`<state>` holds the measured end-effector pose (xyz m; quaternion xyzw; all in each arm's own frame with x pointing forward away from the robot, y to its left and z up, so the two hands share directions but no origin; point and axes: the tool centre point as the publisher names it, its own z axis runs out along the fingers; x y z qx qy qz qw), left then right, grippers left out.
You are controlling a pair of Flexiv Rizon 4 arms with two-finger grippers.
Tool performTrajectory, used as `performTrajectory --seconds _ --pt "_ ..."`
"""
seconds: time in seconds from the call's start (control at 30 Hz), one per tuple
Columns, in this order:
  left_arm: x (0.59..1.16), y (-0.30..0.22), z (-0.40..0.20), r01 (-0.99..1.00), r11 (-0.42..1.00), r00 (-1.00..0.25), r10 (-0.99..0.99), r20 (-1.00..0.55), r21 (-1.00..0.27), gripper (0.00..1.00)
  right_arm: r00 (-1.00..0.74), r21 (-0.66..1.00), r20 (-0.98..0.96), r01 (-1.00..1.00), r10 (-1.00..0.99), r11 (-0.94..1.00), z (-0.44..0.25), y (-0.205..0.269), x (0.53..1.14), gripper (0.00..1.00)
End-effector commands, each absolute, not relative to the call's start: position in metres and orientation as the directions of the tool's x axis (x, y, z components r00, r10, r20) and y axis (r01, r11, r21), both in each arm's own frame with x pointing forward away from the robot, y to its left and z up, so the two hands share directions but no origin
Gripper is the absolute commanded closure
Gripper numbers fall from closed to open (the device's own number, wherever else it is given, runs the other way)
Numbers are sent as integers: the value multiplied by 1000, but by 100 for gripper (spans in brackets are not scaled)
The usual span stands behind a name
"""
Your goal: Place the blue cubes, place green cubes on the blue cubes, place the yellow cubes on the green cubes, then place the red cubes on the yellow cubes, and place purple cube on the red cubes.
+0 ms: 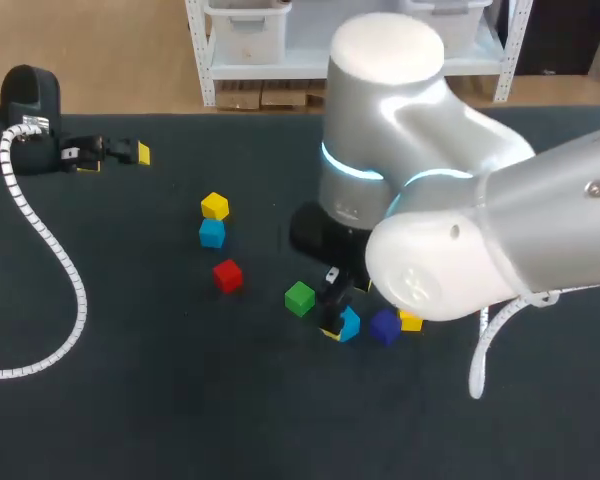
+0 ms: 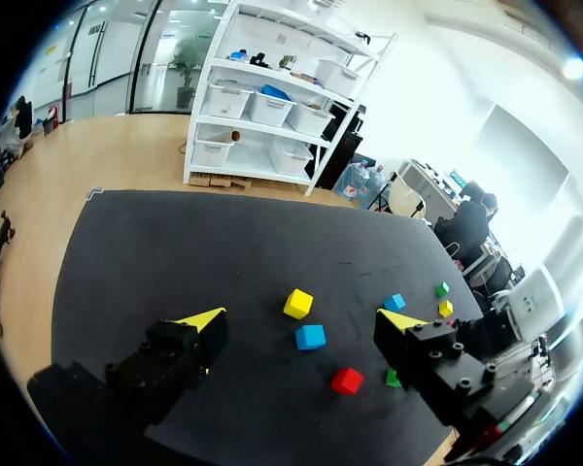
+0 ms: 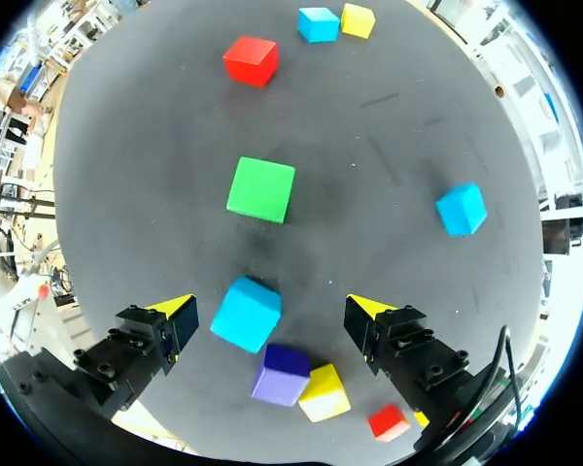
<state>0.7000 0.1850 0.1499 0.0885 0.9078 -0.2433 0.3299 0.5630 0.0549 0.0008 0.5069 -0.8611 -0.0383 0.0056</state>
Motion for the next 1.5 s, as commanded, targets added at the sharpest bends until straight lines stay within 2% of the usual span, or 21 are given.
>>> performTrajectory --seconds 0.03,0.1,0.17,0.2,0.27,0.33,0.47,0.57,0.63,0.83,0.87,0.9,0.93,0.97,1.0,1.5 --pt "700 185 150 321 866 -767 0 -642 -383 0 -486 68 -16 -873 -874 484 -8 61 569 0" --pt "700 185 150 321 866 -767 0 -642 -383 0 -482 63 -9 -875 -876 481 -10 63 569 0" --pt "700 185 150 321 866 -767 0 -642 -383 0 -481 62 -7 -875 -877 479 -11 63 569 8" --pt "700 185 150 321 866 -767 0 -642 -383 0 -480 62 -5 -876 -877 478 -12 63 569 16" --pt "700 185 150 321 866 -767 0 -642 -383 0 -479 62 -2 -876 -878 477 -12 63 569 50" --pt "700 185 150 321 866 -767 0 -642 -383 0 -478 61 -1 -877 -878 477 -12 62 569 55" --pt "700 185 150 321 866 -767 0 -642 -383 0 -477 57 5 -878 -879 476 -12 60 569 87" --pt "700 185 150 321 866 -767 0 -642 -383 0 -477 53 8 -878 -879 476 -12 59 570 98" --pt "700 185 150 321 866 -767 0 -642 -383 0 -473 51 10 -880 -881 473 -11 58 569 100" --pt "700 185 150 321 866 -767 0 -642 -383 0 -438 61 -6 -897 -899 437 -7 57 568 100" --pt "700 185 150 321 866 -767 0 -642 -383 0 -435 64 -5 -899 -900 434 -7 57 568 92" --pt "700 185 150 321 866 -767 0 -642 -383 0 -434 66 -4 -899 -901 433 -8 57 567 78" --pt "700 185 150 321 866 -767 0 -642 -383 0 -431 64 -2 -900 -902 430 -8 57 567 58" --pt "700 185 150 321 866 -767 0 -642 -383 0 -429 61 0 -902 -904 428 -9 57 567 4" --pt "700 185 150 321 866 -767 0 -642 -383 0 -427 60 1 -903 -904 426 -9 57 567 0" --pt "700 185 150 321 866 -767 0 -642 -383 0 -542 8 16 -840 -840 542 -2 39 578 0"
